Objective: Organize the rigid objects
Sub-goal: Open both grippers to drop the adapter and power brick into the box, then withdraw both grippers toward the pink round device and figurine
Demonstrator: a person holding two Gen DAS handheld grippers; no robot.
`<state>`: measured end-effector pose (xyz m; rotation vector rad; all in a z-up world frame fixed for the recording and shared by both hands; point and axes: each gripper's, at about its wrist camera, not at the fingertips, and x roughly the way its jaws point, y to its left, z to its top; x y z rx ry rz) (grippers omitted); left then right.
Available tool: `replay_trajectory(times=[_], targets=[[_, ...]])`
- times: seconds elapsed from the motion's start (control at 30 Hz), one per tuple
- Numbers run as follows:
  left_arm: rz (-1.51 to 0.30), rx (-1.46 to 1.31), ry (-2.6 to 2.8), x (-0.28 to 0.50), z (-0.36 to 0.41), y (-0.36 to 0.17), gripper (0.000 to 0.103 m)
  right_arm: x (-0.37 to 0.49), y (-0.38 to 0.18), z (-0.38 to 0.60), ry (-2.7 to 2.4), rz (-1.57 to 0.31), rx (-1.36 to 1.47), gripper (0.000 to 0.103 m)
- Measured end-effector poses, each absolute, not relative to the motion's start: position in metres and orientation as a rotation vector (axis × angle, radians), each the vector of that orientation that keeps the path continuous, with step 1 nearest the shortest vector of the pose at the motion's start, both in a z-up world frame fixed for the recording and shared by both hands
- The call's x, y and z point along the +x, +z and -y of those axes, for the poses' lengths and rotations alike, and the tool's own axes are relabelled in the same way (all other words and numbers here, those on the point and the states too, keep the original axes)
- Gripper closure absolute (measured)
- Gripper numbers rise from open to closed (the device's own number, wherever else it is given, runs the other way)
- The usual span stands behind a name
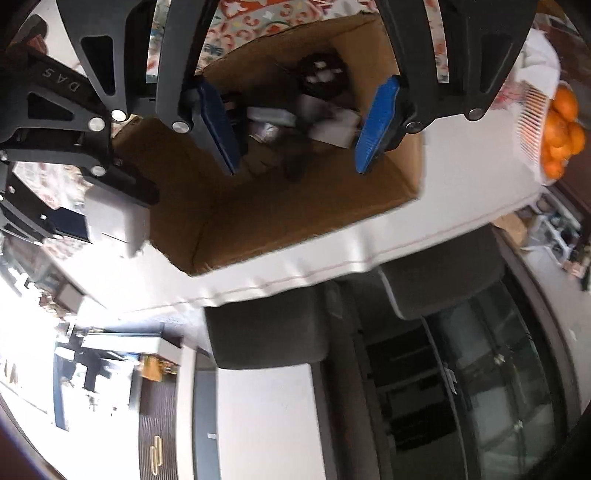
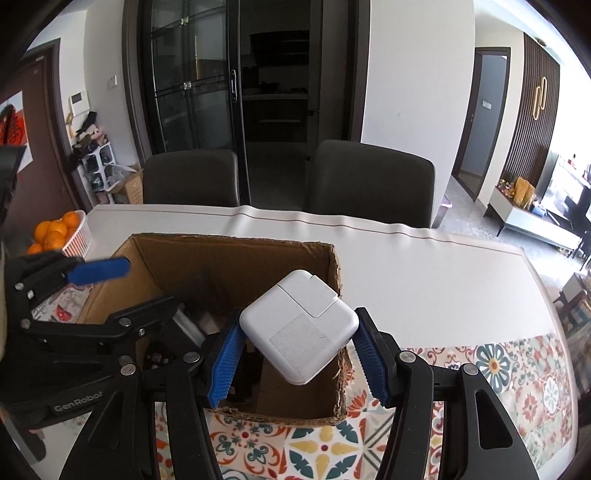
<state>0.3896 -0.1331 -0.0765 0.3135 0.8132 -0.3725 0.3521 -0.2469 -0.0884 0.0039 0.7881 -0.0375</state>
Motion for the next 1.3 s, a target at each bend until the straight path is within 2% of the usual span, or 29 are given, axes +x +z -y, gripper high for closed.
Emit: replay_trajectory(times=[0.03, 0.07, 0.13, 0.27, 0.37, 0.47, 0.9, 1.3], targets=[[-0.801, 0.326, -0.334, 0.388, 0.131, -0.074, 0.037, 0.352, -0.088, 0.247, -0.039, -0.79, 0.009, 0.045], [-0.79, 0.326, -0.311, 0.387, 0.13, -0.073, 0.029, 0.353, -0.088, 0.247, -0.037, -0.791, 0.011, 0.045], [-0.764, 0.318, -0.277, 0.383, 0.124, -0.068, 0.021, 0.353, -0.087, 0.246, -0.035, -0.785, 0.007, 0.045], [-0.72, 0.329, -0.183, 0.376, 0.109, -0.061, 0.012, 0.356, -0.087, 0.24, -0.012, -0.781, -0.001, 0.045], [-0.713, 0.316, -0.144, 0.374, 0.097, -0.059, 0.01, 0.36, -0.086, 0.232, 0.008, -0.781, -0.012, 0.045], [-0.719, 0.292, -0.122, 0.37, 0.086, -0.058, 0.01, 0.359, -0.085, 0.225, -0.007, -0.779, -0.028, 0.038], [-0.688, 0.249, -0.156, 0.309, 0.077, -0.049, 0.01, 0.291, -0.055, 0.217, -0.072, -0.679, -0.054, 0.037], [-0.675, 0.269, -0.189, 0.256, 0.082, -0.043, 0.01, 0.234, -0.048, 0.224, -0.11, -0.662, -0.008, 0.037]])
